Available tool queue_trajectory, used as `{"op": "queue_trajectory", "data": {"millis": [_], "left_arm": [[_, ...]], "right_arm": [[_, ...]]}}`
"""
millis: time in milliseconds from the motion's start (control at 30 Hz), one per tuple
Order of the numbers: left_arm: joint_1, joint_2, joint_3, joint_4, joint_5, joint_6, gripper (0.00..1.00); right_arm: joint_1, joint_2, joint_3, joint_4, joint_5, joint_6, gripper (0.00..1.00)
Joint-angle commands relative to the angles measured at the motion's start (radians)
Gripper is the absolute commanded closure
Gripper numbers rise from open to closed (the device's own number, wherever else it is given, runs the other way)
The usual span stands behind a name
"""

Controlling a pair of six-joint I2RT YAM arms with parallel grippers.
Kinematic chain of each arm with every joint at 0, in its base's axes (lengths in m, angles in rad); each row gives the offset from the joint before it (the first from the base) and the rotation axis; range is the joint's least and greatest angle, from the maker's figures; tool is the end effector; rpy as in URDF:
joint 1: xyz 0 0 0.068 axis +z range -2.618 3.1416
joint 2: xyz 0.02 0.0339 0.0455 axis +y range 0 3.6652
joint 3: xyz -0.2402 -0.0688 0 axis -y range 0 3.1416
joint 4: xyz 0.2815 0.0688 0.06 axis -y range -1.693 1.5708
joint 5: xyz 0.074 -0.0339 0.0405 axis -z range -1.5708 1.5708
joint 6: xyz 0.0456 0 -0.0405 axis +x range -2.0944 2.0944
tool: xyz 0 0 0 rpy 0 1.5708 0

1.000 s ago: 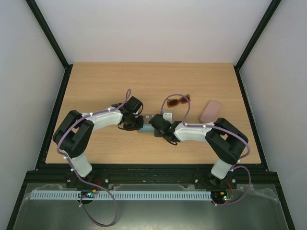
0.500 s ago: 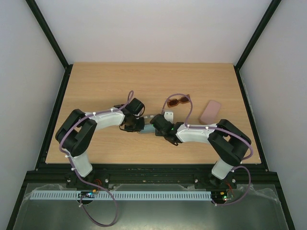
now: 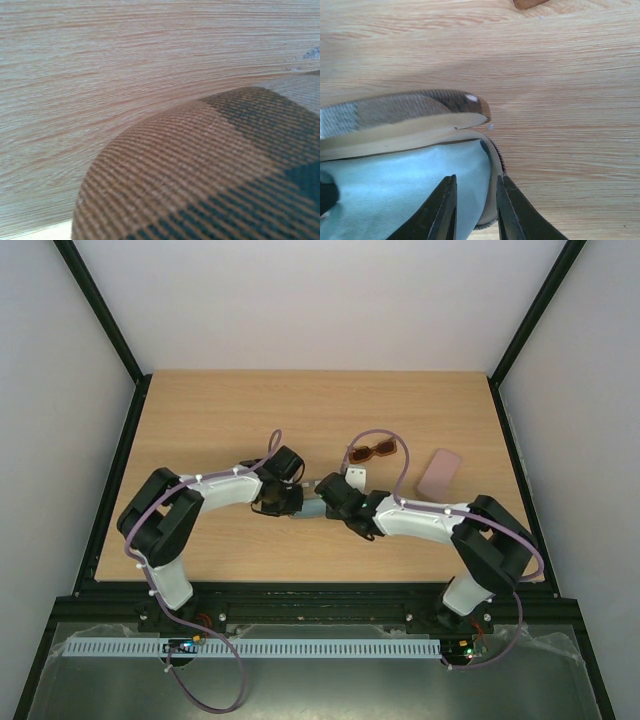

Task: Organize the sunglasses
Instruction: Place the glasses cleaning cloth in the sunglasses case.

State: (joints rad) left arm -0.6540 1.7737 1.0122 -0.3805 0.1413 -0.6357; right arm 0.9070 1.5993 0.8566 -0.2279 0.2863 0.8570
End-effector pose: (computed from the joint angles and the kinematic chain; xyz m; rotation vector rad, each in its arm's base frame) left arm 0.2843 -0.2260 0.0896 0.0696 2.8344 -0.5314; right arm 0.2204 0.2609 0.1103 0.0494 2.5230 0.3713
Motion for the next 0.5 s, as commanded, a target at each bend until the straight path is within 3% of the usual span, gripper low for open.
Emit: {"op": "queue_trajectory", "data": {"millis": [0, 167, 467], "left_arm": [[-0.005, 0.020, -0.013, -0.030, -0.028, -0.005, 0.98], [-0.006, 0.014, -0.012, -0.036, -0.042, -0.007, 0.98], [-0.007, -0.009, -0.010, -0.054, -0.078, -0.015, 0.98]], "right_arm": [[-0.004, -0.065, 0.027, -0.020, -0.034, -0.008, 0.80], [-0.004, -0.023, 0.051, -0.010, -0.135, -0.026, 0.84], [-0.005, 0.086, 0.063, 0.023, -0.158, -0.034, 0.83]]}}
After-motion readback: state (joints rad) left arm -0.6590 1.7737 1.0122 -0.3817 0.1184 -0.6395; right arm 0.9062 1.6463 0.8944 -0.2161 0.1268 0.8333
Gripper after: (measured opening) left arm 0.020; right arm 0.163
